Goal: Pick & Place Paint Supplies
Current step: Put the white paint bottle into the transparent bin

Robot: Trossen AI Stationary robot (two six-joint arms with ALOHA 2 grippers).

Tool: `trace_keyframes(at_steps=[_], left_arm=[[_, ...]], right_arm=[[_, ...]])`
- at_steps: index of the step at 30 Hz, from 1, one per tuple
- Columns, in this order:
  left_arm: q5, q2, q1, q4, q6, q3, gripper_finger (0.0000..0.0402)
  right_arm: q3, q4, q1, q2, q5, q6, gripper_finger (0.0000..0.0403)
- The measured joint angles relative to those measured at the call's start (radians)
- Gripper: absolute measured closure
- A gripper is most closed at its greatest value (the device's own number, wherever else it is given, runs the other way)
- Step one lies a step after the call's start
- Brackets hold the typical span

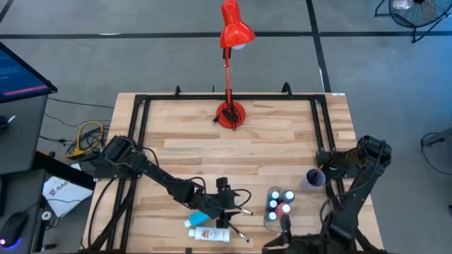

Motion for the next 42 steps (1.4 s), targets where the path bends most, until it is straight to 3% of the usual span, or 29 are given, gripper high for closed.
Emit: trace_keyframes(at_steps=[12, 16, 20, 30, 33, 38, 42], left_arm=[[0.164, 0.049, 0.049, -0.075, -0.005, 0.0, 0.0165], [0.225, 0.013, 0.051, -0.121, -0.018, 0.0, 0.0179], [0.332, -0.079, 0.079, -0.251, -0.073, 0.0, 0.0185], [0.42, -0.364, 0.084, -0.627, -0.282, 0.0, 0.0203], [0.437, -0.383, 0.047, -0.722, -0.389, -0.013, 0.0207], [0.463, -0.368, -0.048, -0.715, -0.525, -0.071, 0.0208], [0.37, -0.366, -0.115, -0.703, -0.62, -0.137, 0.0208]], right_arm=[[0.0, -0.015, -0.054, 0.0, -0.011, 0.121, 0.016], [0.0, -0.014, -0.065, 0.0, -0.027, 0.136, 0.0126], [0.0, -0.014, -0.061, 0.0, -0.028, 0.148, 0.0117], [0.0, -0.008, -0.087, 0.0, -0.027, 0.15, 0.0117], [0.0, -0.012, -0.101, 0.0, -0.027, 0.165, 0.0117], [0.0, -0.023, -0.114, 0.0, -0.028, 0.209, 0.0117], [0.0, -0.017, -0.127, 0.0, -0.027, 0.21, 0.0117]])
